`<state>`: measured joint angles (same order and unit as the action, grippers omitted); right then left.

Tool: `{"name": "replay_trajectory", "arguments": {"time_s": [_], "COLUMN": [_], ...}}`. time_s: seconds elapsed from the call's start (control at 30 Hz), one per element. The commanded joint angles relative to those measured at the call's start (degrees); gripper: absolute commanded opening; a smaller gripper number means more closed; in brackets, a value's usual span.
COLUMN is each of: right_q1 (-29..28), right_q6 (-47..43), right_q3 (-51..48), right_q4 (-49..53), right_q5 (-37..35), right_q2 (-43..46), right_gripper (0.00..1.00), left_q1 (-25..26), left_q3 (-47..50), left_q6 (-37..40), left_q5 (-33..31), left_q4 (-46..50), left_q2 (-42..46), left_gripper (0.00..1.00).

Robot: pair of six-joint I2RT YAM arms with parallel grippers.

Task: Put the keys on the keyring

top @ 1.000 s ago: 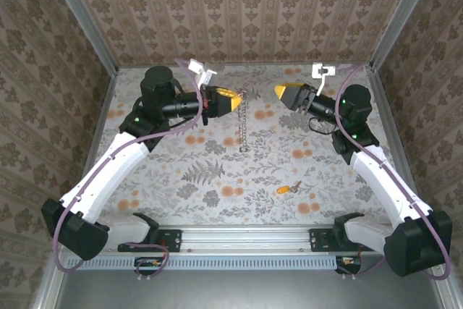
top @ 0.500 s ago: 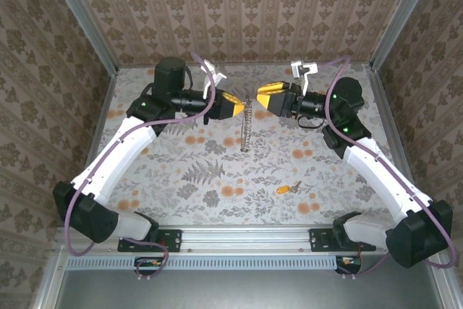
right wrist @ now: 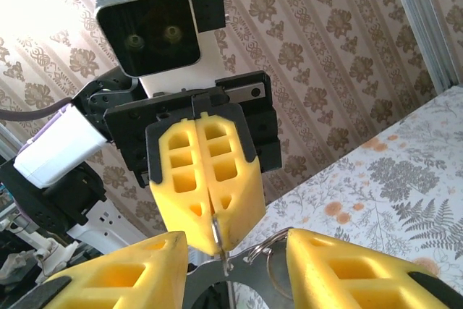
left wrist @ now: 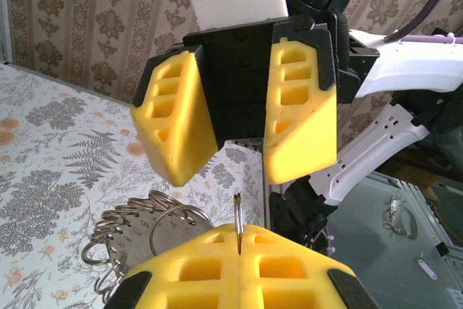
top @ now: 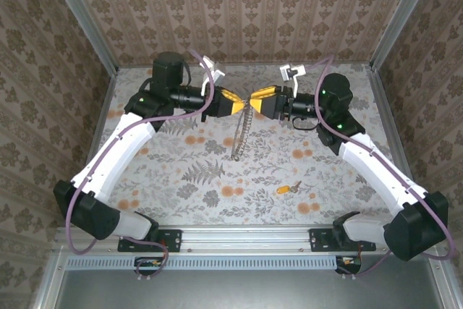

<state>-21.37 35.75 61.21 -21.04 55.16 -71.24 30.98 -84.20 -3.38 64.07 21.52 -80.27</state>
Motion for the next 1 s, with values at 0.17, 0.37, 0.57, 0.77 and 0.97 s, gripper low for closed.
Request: {"name": "replay_trajectory", "arguments": {"time_s": [0.17,0.37,0.57,0.77,0.97], "right_q1": [-1.05,-1.27,-1.51,-1.6,-1.59], "right_q6": [-2.14,-2.87,-3.37,-3.61,-4.82], "right_q3": [2.27,2.27,2.58,3.03,3.33], "right_q4": [1.14,2.27,3.1,3.43,3.48], "right_q5": [1.27,1.62,1.8,1.45,-1.33], "right_q2": [-0.21,-0.29,-0.37,-0.63,-0.48], "right_gripper": [0.34,0.26,0.22,0.09,0.0], "left_q1": [-0.48,-0.57,-0.57,-0.57,-0.82], "left_q3": [-2.5,-2.95,-3.36,-3.64,-3.47], "left_q6": [1.78,1.96,1.92,1.91,-0.61], "left_q5": [3.03,3.34,3.6,4.13,-1.42], "left_q4": [0.1,0.18,0.21,0.26,-1.46], "left_q2": [-1.37,-2.07,-2.51,-2.83,-2.23], "left_gripper": [0.0,0.0,0.0,0.0,0.17]}}
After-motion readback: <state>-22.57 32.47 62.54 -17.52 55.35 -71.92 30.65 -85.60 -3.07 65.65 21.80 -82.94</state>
